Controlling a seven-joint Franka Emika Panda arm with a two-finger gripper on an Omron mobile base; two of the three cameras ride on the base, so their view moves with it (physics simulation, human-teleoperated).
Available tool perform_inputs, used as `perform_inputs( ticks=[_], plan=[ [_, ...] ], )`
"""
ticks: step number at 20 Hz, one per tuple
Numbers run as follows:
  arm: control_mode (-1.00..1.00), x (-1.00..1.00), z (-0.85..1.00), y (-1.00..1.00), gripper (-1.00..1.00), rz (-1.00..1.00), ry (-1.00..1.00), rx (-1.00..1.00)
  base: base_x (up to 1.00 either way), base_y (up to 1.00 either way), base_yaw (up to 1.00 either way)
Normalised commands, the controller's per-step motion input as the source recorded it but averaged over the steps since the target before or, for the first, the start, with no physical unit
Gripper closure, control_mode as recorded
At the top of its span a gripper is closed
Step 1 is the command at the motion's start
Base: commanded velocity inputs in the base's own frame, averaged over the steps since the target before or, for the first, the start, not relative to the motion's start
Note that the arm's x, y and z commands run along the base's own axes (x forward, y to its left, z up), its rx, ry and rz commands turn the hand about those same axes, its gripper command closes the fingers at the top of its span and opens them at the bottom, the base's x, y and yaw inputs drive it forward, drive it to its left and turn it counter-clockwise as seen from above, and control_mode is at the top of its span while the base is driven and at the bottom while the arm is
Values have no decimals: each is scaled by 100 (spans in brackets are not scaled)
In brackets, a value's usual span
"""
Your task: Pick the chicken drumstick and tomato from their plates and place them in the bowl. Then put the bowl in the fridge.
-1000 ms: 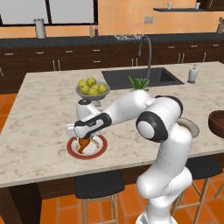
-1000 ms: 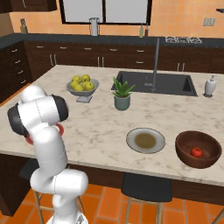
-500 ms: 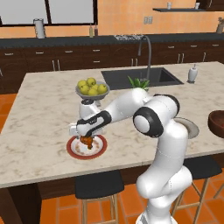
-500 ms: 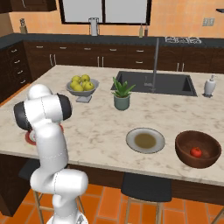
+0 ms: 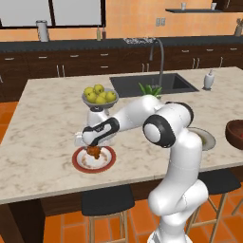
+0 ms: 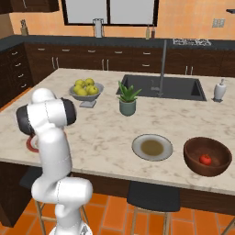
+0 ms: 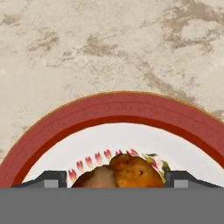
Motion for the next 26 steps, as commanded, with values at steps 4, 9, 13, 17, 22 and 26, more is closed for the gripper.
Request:
perform_inputs(
  ticks=[4, 9, 13, 17, 22, 26],
  plan=[
    [-100, -39, 52, -41, 100, 0, -8, 0, 0, 0, 0],
    [-100, -31, 100, -69, 100, 0, -5, 0, 0, 0, 0],
    [-100, -22, 88, -99, 100, 0, -3, 0, 0, 0, 0],
    [-100, -11, 72, -100, 100, 0, 0, 0, 0, 0, 0],
    [-100, 0, 45, -100, 100, -6, -1, 0, 0, 0, 0],
    [-100, 0, 14, -100, 100, -10, -6, 0, 0, 0, 0]
  ],
)
